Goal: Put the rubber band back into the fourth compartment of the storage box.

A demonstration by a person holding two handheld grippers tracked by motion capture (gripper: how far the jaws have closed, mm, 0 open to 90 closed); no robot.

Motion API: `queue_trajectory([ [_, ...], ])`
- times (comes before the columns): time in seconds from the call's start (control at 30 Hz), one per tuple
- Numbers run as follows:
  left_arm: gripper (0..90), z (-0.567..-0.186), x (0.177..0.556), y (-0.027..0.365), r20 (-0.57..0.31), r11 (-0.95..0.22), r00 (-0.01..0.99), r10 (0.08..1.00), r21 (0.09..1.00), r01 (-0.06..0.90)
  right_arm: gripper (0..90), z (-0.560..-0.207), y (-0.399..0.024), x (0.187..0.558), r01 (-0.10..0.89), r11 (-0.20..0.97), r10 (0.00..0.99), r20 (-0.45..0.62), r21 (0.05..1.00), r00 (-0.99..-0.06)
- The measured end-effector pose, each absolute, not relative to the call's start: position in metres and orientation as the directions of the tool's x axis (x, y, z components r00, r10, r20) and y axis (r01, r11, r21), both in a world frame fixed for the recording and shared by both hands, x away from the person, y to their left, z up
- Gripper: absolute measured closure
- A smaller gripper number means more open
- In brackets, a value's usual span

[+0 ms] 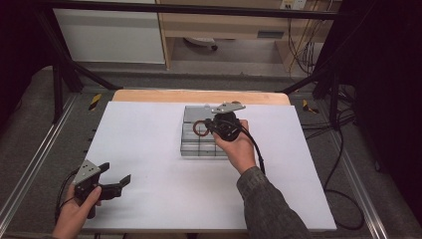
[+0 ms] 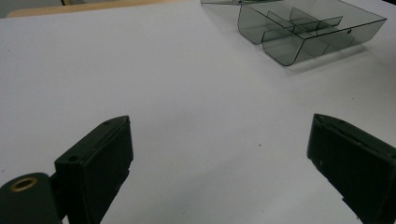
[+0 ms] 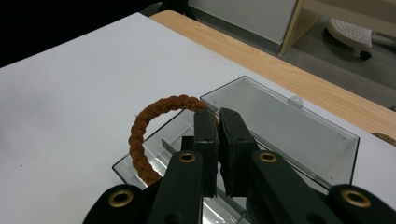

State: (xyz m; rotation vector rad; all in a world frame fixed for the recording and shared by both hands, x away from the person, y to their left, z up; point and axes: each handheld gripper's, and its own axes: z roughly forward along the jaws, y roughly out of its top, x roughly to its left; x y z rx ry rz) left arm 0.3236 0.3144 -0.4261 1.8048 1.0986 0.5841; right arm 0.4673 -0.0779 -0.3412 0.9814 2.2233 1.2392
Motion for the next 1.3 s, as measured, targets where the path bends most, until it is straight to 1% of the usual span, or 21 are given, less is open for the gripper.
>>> queue_trajectory([
  [0.53, 6.7, -0.425, 0.324, 0.315, -0.062, -0.183, 0.493, 0.868, 0.882, 0.434, 86.1, -0.354, -0.063, 0.48, 0.401, 0.367, 0.747, -0.009, 0.839, -0.665],
  [1.3, 6.7, -0.425, 0.324, 0.316, -0.061, -0.187, 0.496, 0.866, 0.881, 0.435, 86.1, -0.368, -0.052, 0.483, 0.417, 0.411, 0.734, -0.022, 0.811, -0.679],
])
